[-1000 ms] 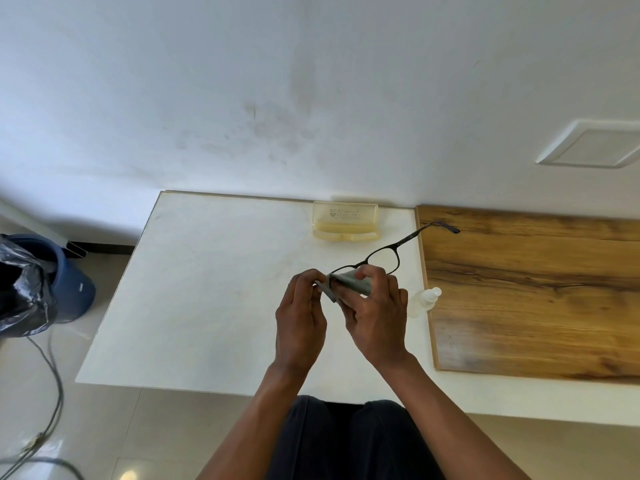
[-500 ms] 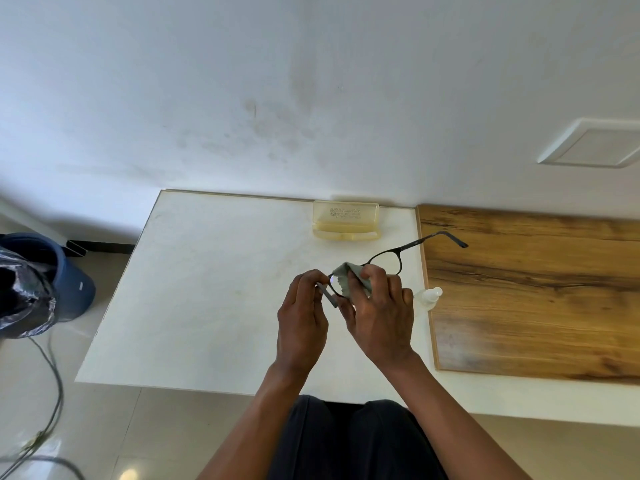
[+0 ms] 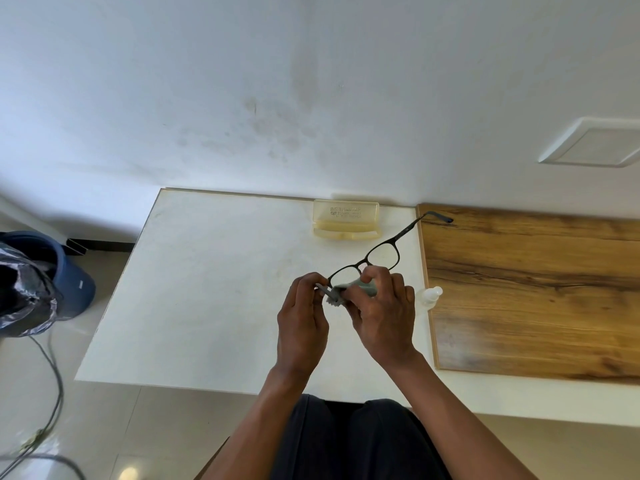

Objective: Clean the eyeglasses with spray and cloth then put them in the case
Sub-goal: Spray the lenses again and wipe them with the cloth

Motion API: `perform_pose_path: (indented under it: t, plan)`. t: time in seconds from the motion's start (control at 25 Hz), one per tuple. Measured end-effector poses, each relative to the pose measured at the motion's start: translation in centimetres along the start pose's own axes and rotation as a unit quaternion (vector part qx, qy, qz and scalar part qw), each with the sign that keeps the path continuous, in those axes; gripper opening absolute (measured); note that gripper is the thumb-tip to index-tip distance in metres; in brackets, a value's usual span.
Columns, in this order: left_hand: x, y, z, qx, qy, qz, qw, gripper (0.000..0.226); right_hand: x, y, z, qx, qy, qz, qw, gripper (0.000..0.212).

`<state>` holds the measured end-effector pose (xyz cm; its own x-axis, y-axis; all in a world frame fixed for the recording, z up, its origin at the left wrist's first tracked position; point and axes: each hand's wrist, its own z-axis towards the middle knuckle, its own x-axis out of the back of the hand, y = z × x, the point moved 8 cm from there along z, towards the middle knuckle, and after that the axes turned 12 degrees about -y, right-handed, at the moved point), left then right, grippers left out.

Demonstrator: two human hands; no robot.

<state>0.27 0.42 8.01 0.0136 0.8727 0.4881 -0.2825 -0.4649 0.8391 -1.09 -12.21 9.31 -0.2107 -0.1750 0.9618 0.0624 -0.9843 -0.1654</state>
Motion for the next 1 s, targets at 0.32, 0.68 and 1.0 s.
perform_pose_path:
  t: [0.32,0.68,1.0]
  plan:
    - [0.0,0.3,-0.1,-0.010,-0.016,0.008,1.000,0.027,0.1,0.5,-0.3,-0.037,0.011,-0.081,0.996,0.031]
    - [0.4,0.7,0.0,-0.015,0.001,0.012,1.000,0.031,-0.4,-0.1,0.2,-0.034,-0.021,0.023,0.999,0.040]
    - [0.2,0.4,0.0,-0.002,-0.014,0.009,1.000,0.029,-0.2,0.9,-0.2,-0.059,-0.018,0.023,0.998,0.031]
